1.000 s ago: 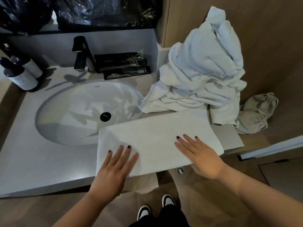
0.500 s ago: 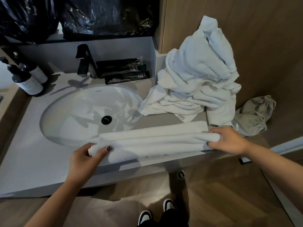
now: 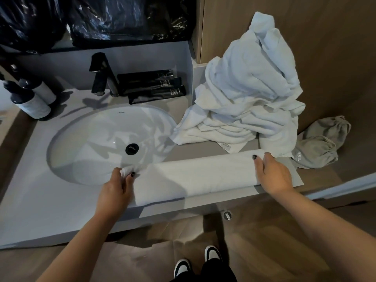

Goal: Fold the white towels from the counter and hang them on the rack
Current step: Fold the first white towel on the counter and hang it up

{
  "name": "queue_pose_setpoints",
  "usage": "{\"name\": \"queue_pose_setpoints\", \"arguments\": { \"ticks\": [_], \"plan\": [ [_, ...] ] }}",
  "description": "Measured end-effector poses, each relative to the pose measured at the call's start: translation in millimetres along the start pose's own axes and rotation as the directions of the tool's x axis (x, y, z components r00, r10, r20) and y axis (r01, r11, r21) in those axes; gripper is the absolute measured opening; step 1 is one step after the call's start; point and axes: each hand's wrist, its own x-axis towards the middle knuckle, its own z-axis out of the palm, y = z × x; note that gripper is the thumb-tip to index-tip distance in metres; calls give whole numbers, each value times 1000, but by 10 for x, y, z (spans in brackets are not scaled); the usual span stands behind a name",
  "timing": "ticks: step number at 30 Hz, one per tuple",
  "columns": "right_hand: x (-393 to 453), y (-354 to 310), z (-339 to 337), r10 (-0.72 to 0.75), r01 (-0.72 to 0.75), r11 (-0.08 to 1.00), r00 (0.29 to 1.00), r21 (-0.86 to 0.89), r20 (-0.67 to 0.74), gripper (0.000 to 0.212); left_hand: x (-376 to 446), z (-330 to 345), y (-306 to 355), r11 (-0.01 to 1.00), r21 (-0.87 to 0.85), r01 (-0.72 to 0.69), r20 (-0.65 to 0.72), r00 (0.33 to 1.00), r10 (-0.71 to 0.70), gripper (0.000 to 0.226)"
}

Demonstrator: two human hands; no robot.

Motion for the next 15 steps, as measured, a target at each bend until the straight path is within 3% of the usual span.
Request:
{"name": "queue_pose_setpoints", "arguments": {
  "ticks": [4, 9, 12, 15],
  "plan": [
    [60, 53, 30, -97, 93, 991, 994, -96, -41, 34, 35, -52, -79, 999, 49, 11, 56, 998, -14, 21],
    [18, 143, 44, -254, 245, 966, 959, -82, -127, 38, -110, -121, -209, 996, 64, -61, 64, 996, 57, 24],
    [-12, 248, 73, -337, 329, 941, 928, -74, -160, 45, -212, -97, -273, 995, 71, -76, 40, 996, 74, 22],
    [-8, 236, 76, -350, 342, 936, 919, -79, -179, 39, -234, -67, -311, 989, 121, -90, -2, 996, 91, 21]
  ]
}}
